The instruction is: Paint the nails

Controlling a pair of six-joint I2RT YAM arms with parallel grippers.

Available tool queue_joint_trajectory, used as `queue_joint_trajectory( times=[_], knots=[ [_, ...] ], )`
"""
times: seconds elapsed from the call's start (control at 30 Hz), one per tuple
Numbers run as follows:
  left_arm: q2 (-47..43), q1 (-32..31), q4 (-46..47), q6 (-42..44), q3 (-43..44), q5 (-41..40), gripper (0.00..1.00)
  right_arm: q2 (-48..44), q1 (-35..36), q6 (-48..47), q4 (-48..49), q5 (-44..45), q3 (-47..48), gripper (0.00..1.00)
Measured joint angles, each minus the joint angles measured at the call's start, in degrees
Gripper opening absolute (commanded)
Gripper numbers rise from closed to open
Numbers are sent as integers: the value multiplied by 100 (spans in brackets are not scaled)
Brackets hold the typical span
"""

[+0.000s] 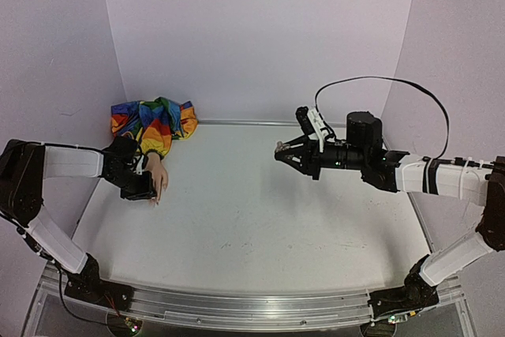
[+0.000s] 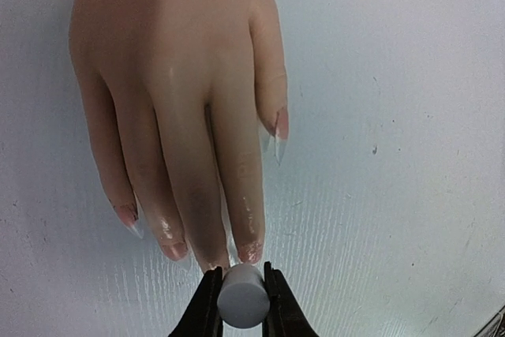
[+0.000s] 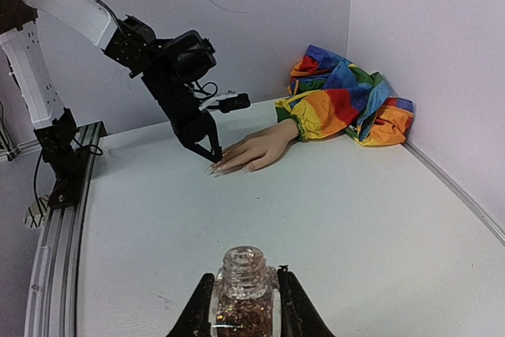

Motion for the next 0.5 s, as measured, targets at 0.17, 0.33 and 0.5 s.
queue_joint_trajectory(
  times=[0.17,0.33,0.5],
  knots=[
    [-210,0,-20,-94,-57,105,0,0,0,2,0,-2,0,0],
    [-782,0,-105,-221,-48,448,0,-26,0,2,0,0,-2,0],
    [-1486,-7,-302,-428,66,990,0,-105,0,44,70,4,-70,0]
  ],
)
